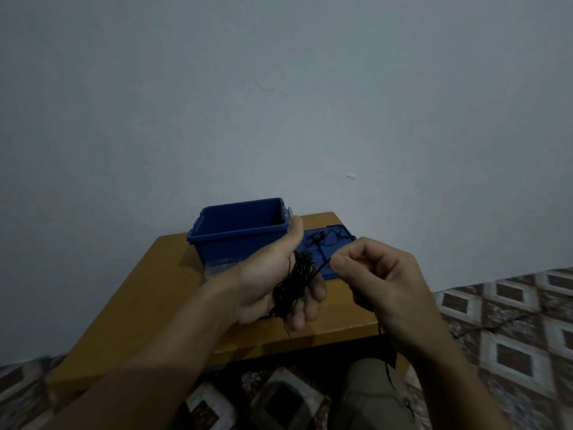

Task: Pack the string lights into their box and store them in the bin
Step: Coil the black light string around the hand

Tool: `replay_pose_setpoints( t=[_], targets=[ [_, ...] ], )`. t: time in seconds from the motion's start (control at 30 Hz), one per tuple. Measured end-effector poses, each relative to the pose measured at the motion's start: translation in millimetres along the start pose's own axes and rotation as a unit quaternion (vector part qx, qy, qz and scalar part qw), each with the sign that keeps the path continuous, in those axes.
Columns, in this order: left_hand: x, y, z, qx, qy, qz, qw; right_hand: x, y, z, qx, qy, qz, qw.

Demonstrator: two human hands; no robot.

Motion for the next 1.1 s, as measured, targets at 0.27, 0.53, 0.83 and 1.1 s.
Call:
replay_pose_setpoints(
  t=[0.27,0.53,0.83,1.1],
  targets=[
    [7.8,0.4,0.9,0.009,-0.043,0.039,0.998,5.4,-0.7,-1.0,-0.016,-0.006,0.028,0.999],
    [6.4,0.0,1.8,0.005,-0.059,0.059,0.997,3.1,-2.2,-10.5,0.004,0.054,-0.008,0.999],
    [10.2,-0.4,-1.2,0.073,0.086,0.249,0.962,3.9,-2.4,-22.9,0.07,0.055,-0.027,0.996],
    [12.3,2.0,-7.2,0.146,0.177,0.282,0.932,1.7,-0.9,-20.2,0.104,0.058,0.002,0.993]
  ],
)
Point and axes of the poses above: each hand's wrist, its own y-axis away from the middle knuckle, its own x-axis out of the palm, z = x × y, the point moved 3 cm from there along -y, towards the middle knuckle, and after that the axes turned 6 degrees about -y, right-handed, at the moved point
